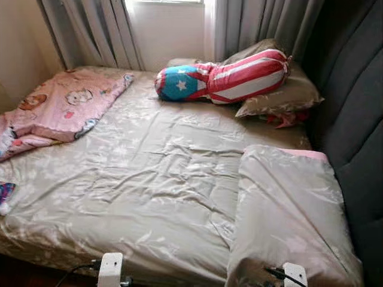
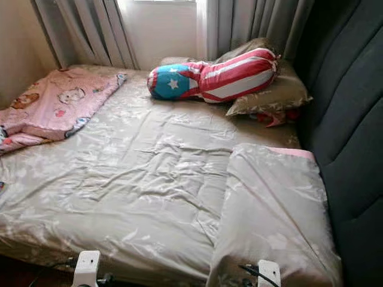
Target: Clean up the room
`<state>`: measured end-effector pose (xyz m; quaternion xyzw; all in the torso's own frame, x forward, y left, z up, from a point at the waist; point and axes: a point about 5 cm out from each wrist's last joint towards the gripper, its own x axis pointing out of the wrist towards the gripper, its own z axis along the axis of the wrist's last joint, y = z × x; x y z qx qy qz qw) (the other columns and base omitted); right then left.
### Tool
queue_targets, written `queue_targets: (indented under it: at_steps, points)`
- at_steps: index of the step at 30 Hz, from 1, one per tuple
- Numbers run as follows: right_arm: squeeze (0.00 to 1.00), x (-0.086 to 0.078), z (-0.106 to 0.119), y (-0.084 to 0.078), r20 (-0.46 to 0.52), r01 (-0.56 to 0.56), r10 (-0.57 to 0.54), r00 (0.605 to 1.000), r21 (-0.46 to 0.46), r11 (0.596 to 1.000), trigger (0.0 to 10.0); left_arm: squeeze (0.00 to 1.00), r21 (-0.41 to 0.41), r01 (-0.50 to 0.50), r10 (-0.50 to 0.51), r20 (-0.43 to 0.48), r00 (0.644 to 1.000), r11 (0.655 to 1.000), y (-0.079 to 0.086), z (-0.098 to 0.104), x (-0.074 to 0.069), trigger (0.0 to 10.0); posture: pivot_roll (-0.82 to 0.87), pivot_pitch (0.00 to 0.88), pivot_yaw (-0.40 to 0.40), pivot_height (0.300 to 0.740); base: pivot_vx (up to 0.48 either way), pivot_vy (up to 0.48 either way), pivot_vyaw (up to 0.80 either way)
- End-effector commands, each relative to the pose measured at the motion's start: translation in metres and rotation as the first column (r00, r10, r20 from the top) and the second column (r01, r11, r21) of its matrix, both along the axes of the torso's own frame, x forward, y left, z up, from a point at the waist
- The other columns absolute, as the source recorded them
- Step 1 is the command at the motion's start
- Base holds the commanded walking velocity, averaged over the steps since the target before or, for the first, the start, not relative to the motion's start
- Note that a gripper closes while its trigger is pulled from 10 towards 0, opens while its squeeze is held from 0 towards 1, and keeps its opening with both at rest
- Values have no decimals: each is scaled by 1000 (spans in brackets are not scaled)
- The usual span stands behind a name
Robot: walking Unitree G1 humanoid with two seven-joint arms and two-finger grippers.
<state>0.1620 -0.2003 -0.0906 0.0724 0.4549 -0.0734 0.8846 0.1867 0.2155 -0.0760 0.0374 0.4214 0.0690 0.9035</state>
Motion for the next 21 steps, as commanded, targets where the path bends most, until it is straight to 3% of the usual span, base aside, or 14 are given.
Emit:
queue_targets:
  at_steps: [1,6,12,21]
  points:
    - [0,-2,0,-4,-13,-7,7,1000,-12,1000,10000,0,8,-18,18,-11,1000,1000,4,-2,-6,10000,-32,69,-63,740,0,0,0]
    - [0,-7,-3,-3,-41,-41,40,998,-19,999,10000,0,2,-1,1,-36,999,1000,0,-6,-12,10000,-12,71,-19,740,0,0,0]
    - [0,-17,-6,-8,-52,41,-42,998,-20,999,10000,0,-1,36,-36,-53,998,999,-12,-11,-18,10000,8,67,-7,740,0,0,0]
    - [0,-20,-7,-5,-56,4,-5,998,-22,1000,10000,0,1,27,-27,0,1000,1000,-4,-3,-5,10000,-6,48,-15,740,0,0,0]
